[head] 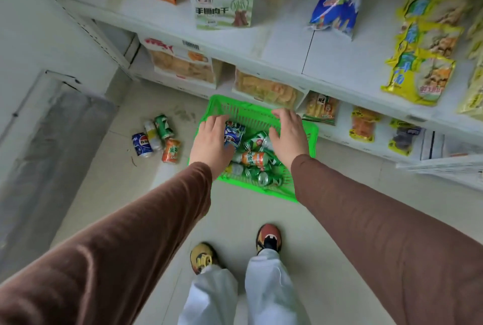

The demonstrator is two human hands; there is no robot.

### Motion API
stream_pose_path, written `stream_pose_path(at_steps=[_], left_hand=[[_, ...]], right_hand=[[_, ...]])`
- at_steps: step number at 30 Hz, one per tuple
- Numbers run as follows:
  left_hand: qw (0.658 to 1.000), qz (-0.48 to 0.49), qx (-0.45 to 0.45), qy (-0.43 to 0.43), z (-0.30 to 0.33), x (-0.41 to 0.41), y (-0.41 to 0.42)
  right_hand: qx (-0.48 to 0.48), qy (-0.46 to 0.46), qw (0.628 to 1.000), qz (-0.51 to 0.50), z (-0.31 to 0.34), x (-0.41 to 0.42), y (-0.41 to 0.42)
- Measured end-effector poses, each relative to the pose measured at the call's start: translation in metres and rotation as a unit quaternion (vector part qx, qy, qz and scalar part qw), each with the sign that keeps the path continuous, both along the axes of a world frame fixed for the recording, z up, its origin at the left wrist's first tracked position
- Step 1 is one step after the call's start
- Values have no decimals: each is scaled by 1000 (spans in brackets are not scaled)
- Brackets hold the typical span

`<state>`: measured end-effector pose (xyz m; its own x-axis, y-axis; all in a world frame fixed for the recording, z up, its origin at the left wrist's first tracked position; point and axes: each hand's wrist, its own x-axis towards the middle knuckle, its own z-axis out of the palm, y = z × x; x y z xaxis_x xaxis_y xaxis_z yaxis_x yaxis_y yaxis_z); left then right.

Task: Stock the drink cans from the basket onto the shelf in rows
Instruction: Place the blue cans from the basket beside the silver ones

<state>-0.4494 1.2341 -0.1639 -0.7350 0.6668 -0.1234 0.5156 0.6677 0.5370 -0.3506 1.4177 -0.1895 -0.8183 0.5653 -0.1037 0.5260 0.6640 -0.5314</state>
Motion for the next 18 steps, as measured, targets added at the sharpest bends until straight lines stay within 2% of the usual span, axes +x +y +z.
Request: stream_pose_path(at_steps=[7,12,16,18], left_hand=[[993,36,-95,-59,-134,7,-12],[988,44,-124,-76,-212,-2,-12],[988,40,-129,-71,-261,-13,-7],[988,38,-131,-69,-282,-20,-5]], right_hand=[[-137,-102,985,-29,-144,-8,-19],[-309,-175,927,-121,-236,-31,-41],[-383,-226,877,-180,-301,-51,-62],[-396,-209,865,-225,-331,-66,-74]])
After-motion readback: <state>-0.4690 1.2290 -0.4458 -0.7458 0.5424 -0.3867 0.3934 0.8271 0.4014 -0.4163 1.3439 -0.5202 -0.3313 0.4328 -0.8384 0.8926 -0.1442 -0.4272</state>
